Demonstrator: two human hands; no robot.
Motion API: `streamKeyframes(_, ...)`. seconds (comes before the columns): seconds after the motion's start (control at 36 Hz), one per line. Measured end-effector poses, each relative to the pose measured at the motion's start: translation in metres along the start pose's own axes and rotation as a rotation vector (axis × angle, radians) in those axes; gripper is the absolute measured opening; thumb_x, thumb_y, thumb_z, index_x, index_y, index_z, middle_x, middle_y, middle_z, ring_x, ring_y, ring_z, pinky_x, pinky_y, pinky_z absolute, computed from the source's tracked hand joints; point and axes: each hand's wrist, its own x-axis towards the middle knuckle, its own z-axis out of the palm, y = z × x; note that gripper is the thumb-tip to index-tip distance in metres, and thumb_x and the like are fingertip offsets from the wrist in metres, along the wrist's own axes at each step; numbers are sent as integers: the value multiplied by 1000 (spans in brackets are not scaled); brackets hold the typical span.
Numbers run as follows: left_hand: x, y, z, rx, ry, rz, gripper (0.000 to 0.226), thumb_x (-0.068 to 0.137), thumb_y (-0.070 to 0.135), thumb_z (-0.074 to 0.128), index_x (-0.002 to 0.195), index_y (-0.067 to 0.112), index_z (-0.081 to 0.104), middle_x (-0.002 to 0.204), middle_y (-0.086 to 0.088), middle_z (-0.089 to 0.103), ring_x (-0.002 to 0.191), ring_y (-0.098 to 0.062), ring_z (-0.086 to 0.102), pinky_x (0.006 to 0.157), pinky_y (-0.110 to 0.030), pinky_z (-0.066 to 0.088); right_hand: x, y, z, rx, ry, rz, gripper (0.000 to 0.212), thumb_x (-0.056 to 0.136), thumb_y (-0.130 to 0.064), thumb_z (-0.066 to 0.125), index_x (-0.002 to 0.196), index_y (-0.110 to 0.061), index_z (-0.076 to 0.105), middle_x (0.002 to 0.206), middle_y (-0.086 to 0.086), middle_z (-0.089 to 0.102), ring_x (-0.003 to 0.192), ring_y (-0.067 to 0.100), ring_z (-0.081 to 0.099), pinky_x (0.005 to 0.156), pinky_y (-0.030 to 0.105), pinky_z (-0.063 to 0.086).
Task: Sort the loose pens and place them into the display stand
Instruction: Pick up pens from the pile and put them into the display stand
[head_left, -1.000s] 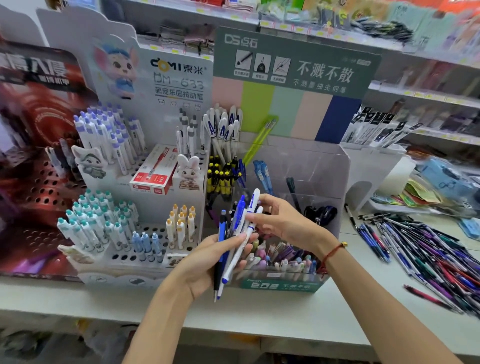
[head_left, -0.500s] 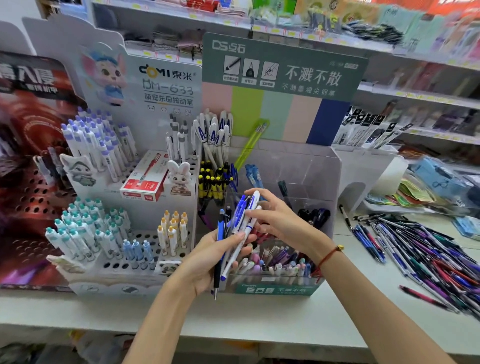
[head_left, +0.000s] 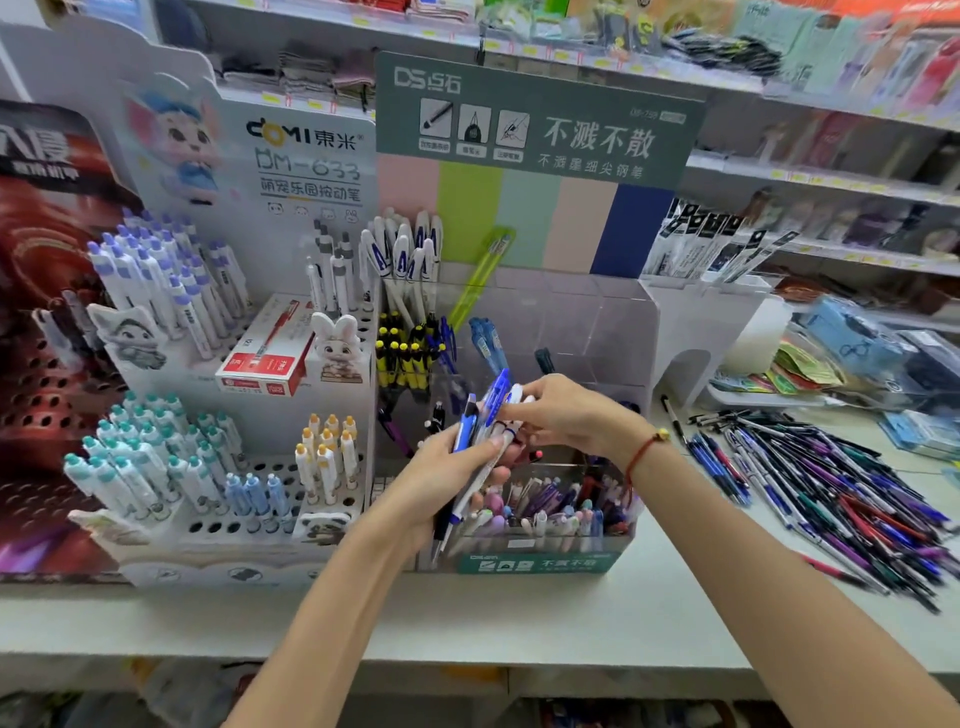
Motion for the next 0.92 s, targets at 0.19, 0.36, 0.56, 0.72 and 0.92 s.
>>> streamKeyframes(0.19, 7, 13, 4, -18, -21, 66, 16, 97, 24, 55, 109, 18, 63, 94, 4, 72, 80, -3, 71, 49, -16, 49, -6, -15, -21, 125, -43, -21, 11, 88, -19, 67, 89, -8, 65, 67, -2, 65, 52, 1, 57, 52, 11, 45)
streamKeyframes(0.36, 7, 21, 11, -88, -42, 110, 23, 99, 29, 48, 109, 18, 64, 96, 5, 74, 85, -7, 72, 56, -16, 52, -9, -9, -25, 263, -50, -40, 20, 84, -21, 71, 93, -4, 68, 75, -1, 69, 62, 4, 59, 62, 14, 48)
streamKeyframes(0.56, 14, 19, 8, -121, -65, 142, 18, 100, 21, 48, 112, 15, 60, 92, -2, 75, 88, -17, 72, 65, -27, 59, -15, -6, -37, 295, -34, -17, 13, 88, -18, 67, 96, -9, 71, 80, -3, 71, 66, -1, 58, 56, 8, 46)
streamKeyframes(0.72, 27, 17, -2, 100, 136, 192, 21, 100, 24, 49, 112, 10, 59, 90, 4, 73, 77, -13, 68, 75, -26, 54, -17, 2, -46, 311, 13, -221, 9, 91, -17, 62, 94, -11, 68, 86, 5, 68, 76, 9, 61, 65, 13, 52)
streamKeyframes(0.92, 21, 23, -22, -284, 333, 348, 11, 101, 16, 43, 104, 19, 54, 96, -3, 71, 74, -17, 73, 65, -29, 60, -7, -3, -51, 788, 249, -336, 7, 93, -15, 57, 91, -13, 64, 74, -3, 63, 59, 1, 59, 58, 9, 49)
